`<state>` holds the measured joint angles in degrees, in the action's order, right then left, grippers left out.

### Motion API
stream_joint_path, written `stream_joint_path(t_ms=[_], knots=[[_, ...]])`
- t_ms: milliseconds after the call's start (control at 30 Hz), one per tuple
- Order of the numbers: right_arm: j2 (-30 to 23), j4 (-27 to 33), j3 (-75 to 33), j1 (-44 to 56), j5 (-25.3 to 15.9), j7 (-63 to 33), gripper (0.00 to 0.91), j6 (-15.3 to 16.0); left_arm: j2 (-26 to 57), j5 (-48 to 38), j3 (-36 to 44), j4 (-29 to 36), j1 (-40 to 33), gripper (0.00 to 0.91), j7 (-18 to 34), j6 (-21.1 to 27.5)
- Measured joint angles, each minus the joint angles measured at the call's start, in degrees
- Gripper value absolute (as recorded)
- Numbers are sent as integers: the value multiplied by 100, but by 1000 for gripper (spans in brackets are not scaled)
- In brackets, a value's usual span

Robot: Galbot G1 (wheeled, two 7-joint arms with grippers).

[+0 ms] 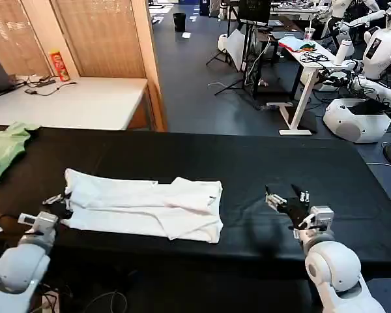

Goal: Fold and organize the clothes.

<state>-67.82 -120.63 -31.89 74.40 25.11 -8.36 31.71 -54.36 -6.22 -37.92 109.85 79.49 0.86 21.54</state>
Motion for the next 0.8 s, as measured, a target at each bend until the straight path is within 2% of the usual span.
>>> stream_joint_path(t_ms=[200, 333, 500, 800], knots=[[-58, -87, -69, 162, -134, 18, 878, -6, -650, -129, 734, 694, -54, 0, 210, 178], [-93, -69, -138, 259, -195, 40, 878, -35, -1064, -587, 1334, 957, -181, 0, 278, 341], [-150, -14, -177, 374, -341, 73, 878, -80, -1518, -1121, 1907, 969, -376, 0, 421, 531], [-278, 53, -122, 420, -502, 78, 878, -88, -2113, -1707, 2552, 767, -763, 0, 473, 595]])
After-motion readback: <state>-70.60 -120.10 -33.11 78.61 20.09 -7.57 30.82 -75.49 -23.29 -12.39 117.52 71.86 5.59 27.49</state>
